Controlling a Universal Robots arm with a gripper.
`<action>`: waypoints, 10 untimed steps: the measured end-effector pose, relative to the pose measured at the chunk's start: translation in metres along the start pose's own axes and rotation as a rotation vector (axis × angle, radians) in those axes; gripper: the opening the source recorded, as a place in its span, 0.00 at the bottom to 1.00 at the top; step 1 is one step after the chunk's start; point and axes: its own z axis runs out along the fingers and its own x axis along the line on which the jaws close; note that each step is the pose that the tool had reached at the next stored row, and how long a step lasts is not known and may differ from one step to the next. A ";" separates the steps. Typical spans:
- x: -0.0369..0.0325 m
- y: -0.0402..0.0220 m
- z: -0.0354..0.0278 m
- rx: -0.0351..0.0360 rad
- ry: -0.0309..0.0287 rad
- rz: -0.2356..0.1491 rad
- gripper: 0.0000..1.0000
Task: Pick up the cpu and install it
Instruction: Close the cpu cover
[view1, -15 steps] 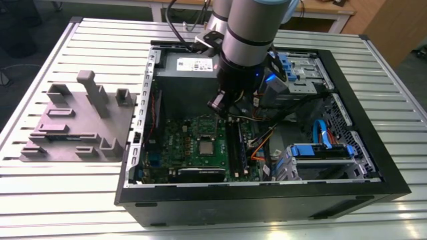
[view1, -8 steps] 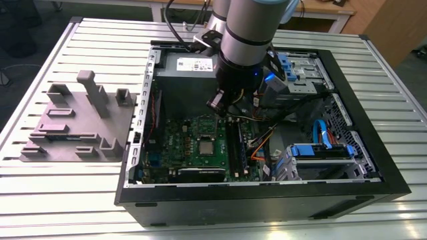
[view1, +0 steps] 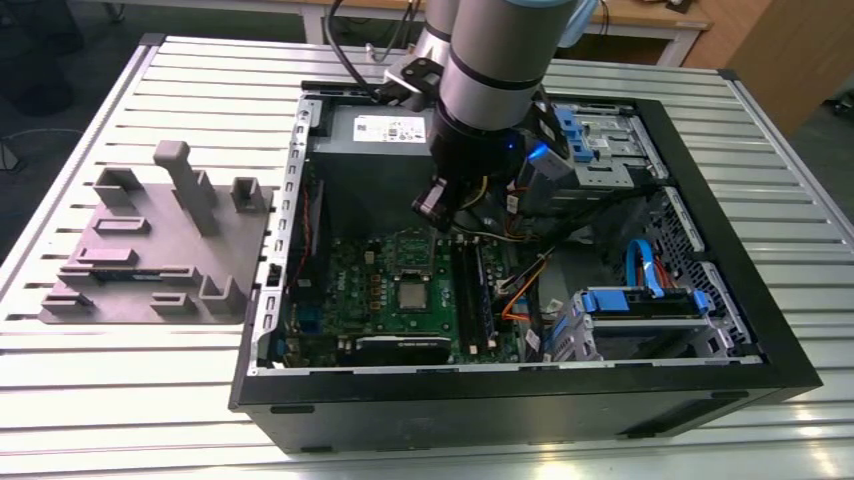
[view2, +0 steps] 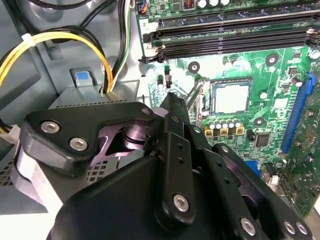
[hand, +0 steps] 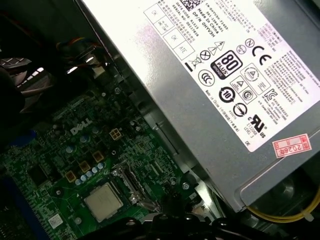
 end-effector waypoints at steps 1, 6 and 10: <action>0.0001 0.0002 -0.0001 -0.0011 -0.0014 -0.002 0.10; 0.0007 0.0008 -0.0003 -0.0037 -0.0045 -0.010 0.10; 0.0011 0.0008 -0.0007 -0.0044 -0.0047 -0.015 0.10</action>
